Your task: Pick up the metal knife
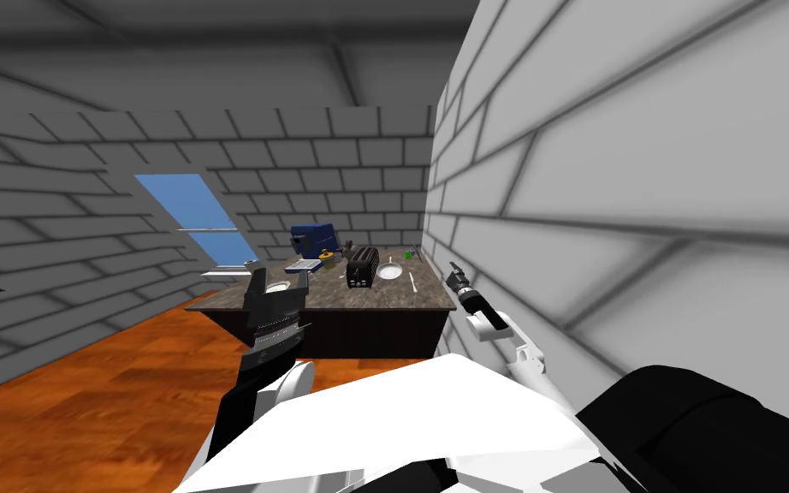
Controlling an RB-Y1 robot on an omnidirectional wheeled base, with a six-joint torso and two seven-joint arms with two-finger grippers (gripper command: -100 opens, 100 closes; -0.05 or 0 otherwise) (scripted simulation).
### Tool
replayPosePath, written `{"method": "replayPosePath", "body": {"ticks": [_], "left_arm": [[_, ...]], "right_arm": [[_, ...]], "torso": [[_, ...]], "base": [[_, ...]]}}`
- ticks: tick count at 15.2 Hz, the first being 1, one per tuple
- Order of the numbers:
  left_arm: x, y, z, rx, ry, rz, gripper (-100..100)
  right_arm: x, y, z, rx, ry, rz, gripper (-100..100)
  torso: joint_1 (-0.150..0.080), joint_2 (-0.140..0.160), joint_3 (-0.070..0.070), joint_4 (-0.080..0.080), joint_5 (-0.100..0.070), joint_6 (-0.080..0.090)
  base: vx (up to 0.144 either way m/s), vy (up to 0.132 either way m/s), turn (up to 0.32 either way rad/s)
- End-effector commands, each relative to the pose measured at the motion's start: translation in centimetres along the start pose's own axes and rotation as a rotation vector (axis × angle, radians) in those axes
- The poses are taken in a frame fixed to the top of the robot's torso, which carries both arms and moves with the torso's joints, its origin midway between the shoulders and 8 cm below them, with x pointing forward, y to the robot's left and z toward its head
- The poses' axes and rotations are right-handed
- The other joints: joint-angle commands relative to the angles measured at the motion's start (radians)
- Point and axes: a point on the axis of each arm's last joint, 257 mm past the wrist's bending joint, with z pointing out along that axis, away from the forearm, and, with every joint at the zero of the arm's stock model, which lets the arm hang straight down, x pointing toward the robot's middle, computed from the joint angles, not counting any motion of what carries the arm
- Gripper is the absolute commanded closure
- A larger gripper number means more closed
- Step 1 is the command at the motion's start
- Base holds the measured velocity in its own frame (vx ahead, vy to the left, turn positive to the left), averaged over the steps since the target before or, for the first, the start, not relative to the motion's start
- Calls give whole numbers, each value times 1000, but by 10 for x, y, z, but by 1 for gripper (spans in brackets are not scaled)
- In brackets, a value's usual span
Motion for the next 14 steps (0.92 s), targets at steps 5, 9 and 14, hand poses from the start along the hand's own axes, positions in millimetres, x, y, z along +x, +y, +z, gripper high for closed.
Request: {"method": "replayPosePath", "body": {"ticks": [5, 9, 14], "left_arm": [[0, 0, 0, 0, 0, 0, 0], [0, 0, 0, 0, 0, 0, 0], [0, 0, 0, 0, 0, 0, 0]], "right_arm": [[-31, -22, 5, 94, -71, 39, -100], [-78, -34, 14, 165, -171, 102, -100], [-111, -53, 12, 241, -262, 160, -100]], "torso": [[0, 0, 0, 0, 0, 0], [0, 0, 0, 0, 0, 0], [0, 0, 0, 0, 0, -1]], "base": [[3, 9, 94], [6, 15, 180], [8, 11, 137]]}}
